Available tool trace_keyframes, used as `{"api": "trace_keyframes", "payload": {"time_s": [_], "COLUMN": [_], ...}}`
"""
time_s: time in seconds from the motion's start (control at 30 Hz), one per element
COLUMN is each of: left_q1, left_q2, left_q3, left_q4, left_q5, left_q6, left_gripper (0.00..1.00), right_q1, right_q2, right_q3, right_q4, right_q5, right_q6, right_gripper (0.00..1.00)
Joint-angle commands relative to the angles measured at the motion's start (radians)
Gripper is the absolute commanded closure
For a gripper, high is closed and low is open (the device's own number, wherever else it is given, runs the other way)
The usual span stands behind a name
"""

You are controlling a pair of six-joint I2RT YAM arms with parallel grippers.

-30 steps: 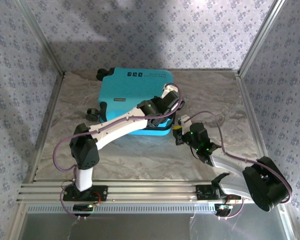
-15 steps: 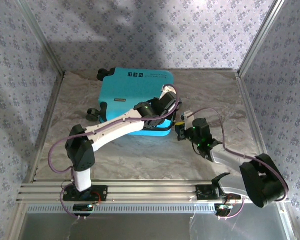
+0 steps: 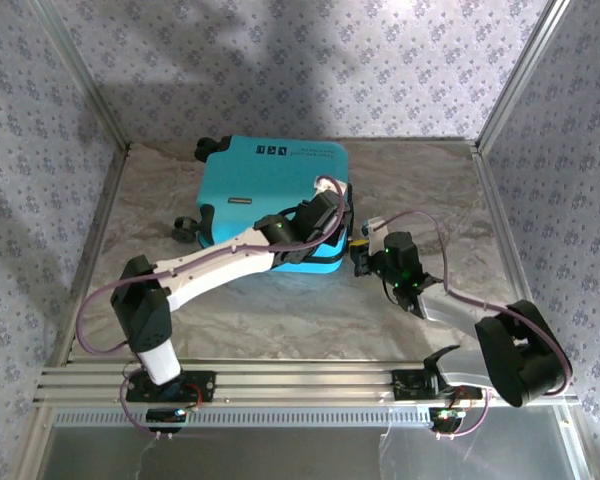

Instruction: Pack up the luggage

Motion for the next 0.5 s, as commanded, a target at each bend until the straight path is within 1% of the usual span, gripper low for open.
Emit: {"api": "trace_keyframes", "payload": {"time_s": [0.0,0.17,0.23,0.3,0.47], "left_q1": [-0.012,-0.031,-0.038,-0.04,-0.049], "left_q2": [-0.014,-0.112,-0.152,-0.188,-0.23], "left_q3": [-0.134,-0.257,-0.306,-0.349,-0.411], "left_q4": [-0.258,-0.235,-0.223,-0.212,-0.191], "left_q5": [0.074,0.103,0.119,0.135,0.168], "left_q6": [-0.009,-0.033,-0.043,-0.057,-0.078], "left_gripper": [0.43,0.44,0.44,0.44,0.45], "right_q1": [0.033,0.1,0.102,0.084,-0.008], "right_q2": [-0.068,-0.163,-0.191,-0.197,-0.129], "right_q3": [-0.036,-0.09,-0.102,-0.099,-0.036], "right_q4": [0.017,-0.014,-0.027,-0.033,-0.023], "right_q5": [0.128,0.171,0.196,0.211,0.163], "right_q6": [0.025,0.042,0.04,0.036,0.031], "right_gripper": [1.0,1.0,1.0,1.0,1.0]}}
